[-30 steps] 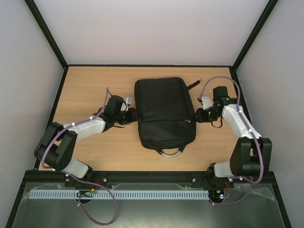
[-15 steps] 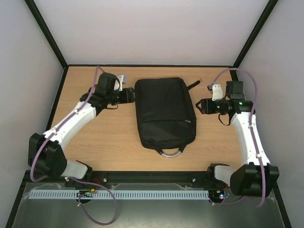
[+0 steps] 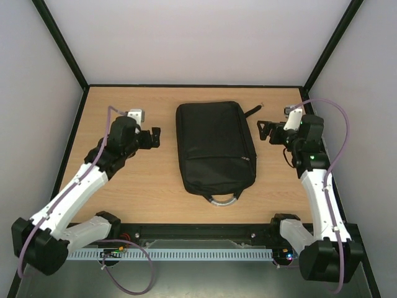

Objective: Pack the student bag
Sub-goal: Reset both arms

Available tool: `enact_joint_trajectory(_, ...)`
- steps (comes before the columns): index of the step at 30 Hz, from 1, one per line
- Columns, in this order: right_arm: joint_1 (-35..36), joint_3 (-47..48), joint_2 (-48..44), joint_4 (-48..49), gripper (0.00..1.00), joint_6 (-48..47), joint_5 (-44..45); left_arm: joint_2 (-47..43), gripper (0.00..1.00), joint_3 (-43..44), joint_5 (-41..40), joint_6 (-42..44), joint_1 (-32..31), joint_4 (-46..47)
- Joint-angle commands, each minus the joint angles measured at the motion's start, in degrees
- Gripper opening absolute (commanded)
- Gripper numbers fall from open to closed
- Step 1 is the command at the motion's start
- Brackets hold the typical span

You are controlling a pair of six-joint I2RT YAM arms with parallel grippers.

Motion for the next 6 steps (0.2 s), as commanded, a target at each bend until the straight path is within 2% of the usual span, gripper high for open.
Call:
enact_joint_trajectory(1,-0.12,-6.92,-4.40,8.78,0.99,4.84,4.52,-4.68,0.99,-3.63,-10.27,0.41,-0.41,7.09)
enact_joint_trajectory(3,-0.12,-11.17,-5.88,10.34,1.00,4.40,2.41,-4.30,0.99,-3.35,-11.05,0.43,-0.41,7.14)
enact_joint_trajectory(6,-0.14,-12.55,-7.89,10.47,0.99,2.39,3.53,-2.27,0.99,-2.26,-11.34,0.68,-0.41,5.62)
